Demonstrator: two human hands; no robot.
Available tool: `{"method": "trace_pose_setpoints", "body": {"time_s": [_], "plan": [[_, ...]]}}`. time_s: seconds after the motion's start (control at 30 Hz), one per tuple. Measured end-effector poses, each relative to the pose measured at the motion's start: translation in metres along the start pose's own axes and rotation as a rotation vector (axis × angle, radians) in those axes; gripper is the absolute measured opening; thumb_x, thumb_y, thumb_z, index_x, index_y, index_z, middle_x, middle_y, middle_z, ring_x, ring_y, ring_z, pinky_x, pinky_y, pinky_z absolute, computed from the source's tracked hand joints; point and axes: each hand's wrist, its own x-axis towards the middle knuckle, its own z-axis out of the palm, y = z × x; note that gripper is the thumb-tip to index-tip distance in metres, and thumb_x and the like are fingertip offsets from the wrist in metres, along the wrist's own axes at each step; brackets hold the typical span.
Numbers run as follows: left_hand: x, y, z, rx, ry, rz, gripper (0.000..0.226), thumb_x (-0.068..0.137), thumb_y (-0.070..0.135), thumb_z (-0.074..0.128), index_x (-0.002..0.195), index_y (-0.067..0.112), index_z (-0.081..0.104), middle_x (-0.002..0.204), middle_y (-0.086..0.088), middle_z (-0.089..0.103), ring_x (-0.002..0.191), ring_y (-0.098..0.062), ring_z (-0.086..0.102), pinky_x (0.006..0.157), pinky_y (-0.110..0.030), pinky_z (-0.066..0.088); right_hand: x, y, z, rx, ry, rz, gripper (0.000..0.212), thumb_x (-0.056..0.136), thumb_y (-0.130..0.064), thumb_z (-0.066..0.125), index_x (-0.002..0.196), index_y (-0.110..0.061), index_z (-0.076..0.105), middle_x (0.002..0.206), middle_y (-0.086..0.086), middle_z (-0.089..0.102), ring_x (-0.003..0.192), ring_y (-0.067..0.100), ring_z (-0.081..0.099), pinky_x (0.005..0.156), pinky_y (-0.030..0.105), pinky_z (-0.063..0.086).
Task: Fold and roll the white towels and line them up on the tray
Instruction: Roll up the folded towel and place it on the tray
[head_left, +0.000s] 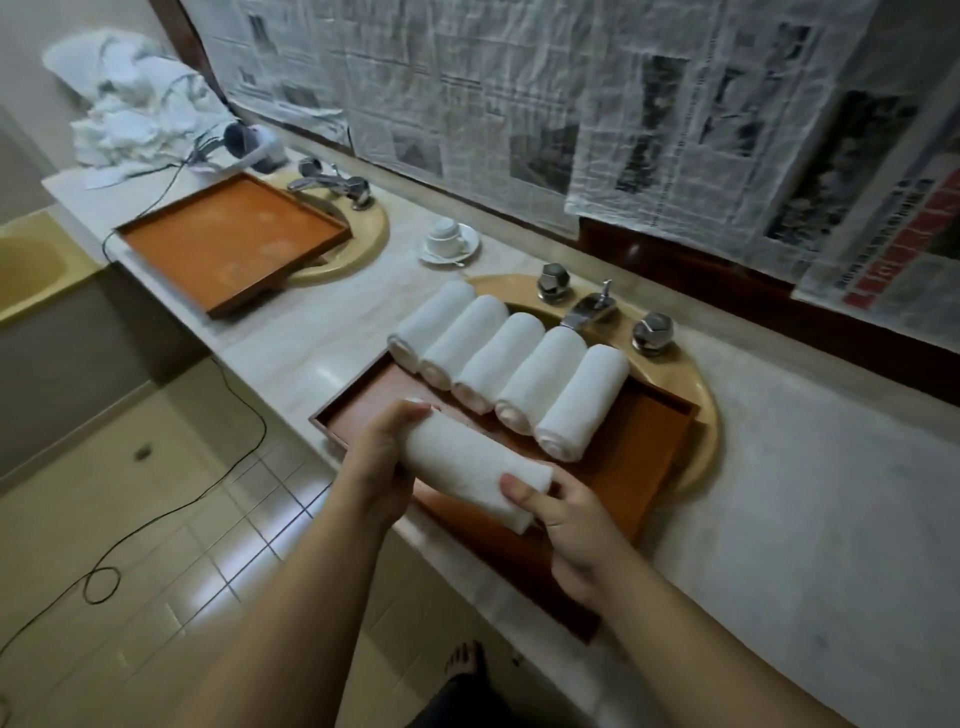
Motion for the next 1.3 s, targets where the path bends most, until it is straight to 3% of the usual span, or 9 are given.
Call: {"method": "trace_pose_setpoints", "body": {"time_s": [0.1,0.27,0.4,0.53,0.73,0.87,1.0,1.17,1.3], "plan": [[0.035,0.020,-0.027,0.049,0.091,-0.093,0.029,0.083,0.021,0.074,0.109,0.011,0.068,0.104,-0.012,0.071,0.099,-0.030,0.066,0.092,-0.044,0.051,0.033,0.009,0.034,0.027,0.067,-0.007,0.035,0.089,-0.018,0.079,0.121,-0.009,0.070,0.116,0.011,0.077,0.109,0.026,0.074,0.099,0.043,0.056],[0.091,0.041,-0.051,0.212,0.243,-0.154,0.033,0.079,0.033,0.075,0.106,0.017,0.067,0.107,-0.006,0.068,0.099,-0.025,0.065,0.080,-0.039,0.053,0.092,0.023,0.072,-0.016,0.215,-0.051,0.037,0.088,-0.038,0.081,0.121,-0.022,0.072,0.119,-0.005,0.076,0.115,0.016,0.070,0.108,0.045,0.051],[0.136,0.051,-0.067,0.424,0.315,-0.114,0.048,0.060,0.053,0.070,0.097,0.023,0.072,0.110,-0.007,0.071,0.105,-0.030,0.066,0.095,-0.051,0.059,0.127,0.023,0.091,0.002,0.407,-0.063,0.050,0.084,-0.033,0.087,0.125,-0.024,0.060,0.117,-0.005,0.072,0.109,0.014,0.068,0.100,0.037,0.054],[0.157,0.053,-0.066,0.545,0.347,-0.007,0.035,0.085,0.049,0.066,0.112,0.027,0.067,0.109,0.006,0.066,0.104,-0.019,0.061,0.087,-0.037,0.051,0.153,0.026,0.099,-0.007,0.495,-0.051,0.055,0.082,-0.029,0.089,0.125,-0.017,0.057,0.110,-0.008,0.069,0.101,0.010,0.067,0.085,0.027,0.054],[0.181,0.055,-0.066,0.823,0.344,0.057,0.031,0.088,0.059,0.053,0.110,0.038,0.056,0.127,-0.003,0.058,0.108,-0.026,0.057,0.105,-0.047,0.048,0.178,0.038,0.110,-0.084,0.596,-0.002,0.055,0.076,-0.042,0.090,0.121,-0.018,0.071,0.109,-0.005,0.076,0.100,0.016,0.072,0.097,0.042,0.058],[0.192,0.060,-0.061,0.989,0.347,0.105,0.026,0.095,0.054,0.046,0.112,0.037,0.057,0.123,-0.007,0.054,0.112,-0.034,0.054,0.096,-0.039,0.041,0.188,0.036,0.114,-0.085,0.614,0.007,0.050,0.078,-0.041,0.088,0.120,-0.018,0.072,0.108,-0.006,0.076,0.100,0.016,0.072,0.097,0.042,0.058],[0.199,0.060,-0.057,1.015,0.342,0.113,0.026,0.098,0.050,0.042,0.114,0.034,0.056,0.114,-0.008,0.050,0.107,-0.037,0.054,0.098,-0.045,0.047,0.193,0.035,0.117,-0.101,0.659,0.011,0.050,0.078,-0.043,0.088,0.117,-0.017,0.073,0.107,-0.006,0.076,0.100,0.018,0.071,0.097,0.043,0.058],[0.203,0.063,-0.062,0.977,0.328,0.331,0.042,0.100,0.057,0.048,0.122,0.023,0.060,0.126,-0.007,0.059,0.121,-0.026,0.056,0.096,-0.044,0.051,0.193,0.034,0.114,-0.089,0.680,0.014,0.044,0.081,-0.044,0.087,0.112,-0.017,0.071,0.108,-0.007,0.072,0.104,0.018,0.067,0.097,0.040,0.055],[0.177,0.055,-0.080,0.986,0.380,0.305,0.056,0.091,0.067,0.056,0.132,0.029,0.051,0.132,-0.004,0.052,0.127,-0.026,0.050,0.097,-0.045,0.049,0.192,0.032,0.115,-0.091,0.678,0.012,0.046,0.079,-0.047,0.087,0.112,-0.017,0.073,0.106,-0.006,0.074,0.102,0.019,0.068,0.098,0.042,0.056]]}}
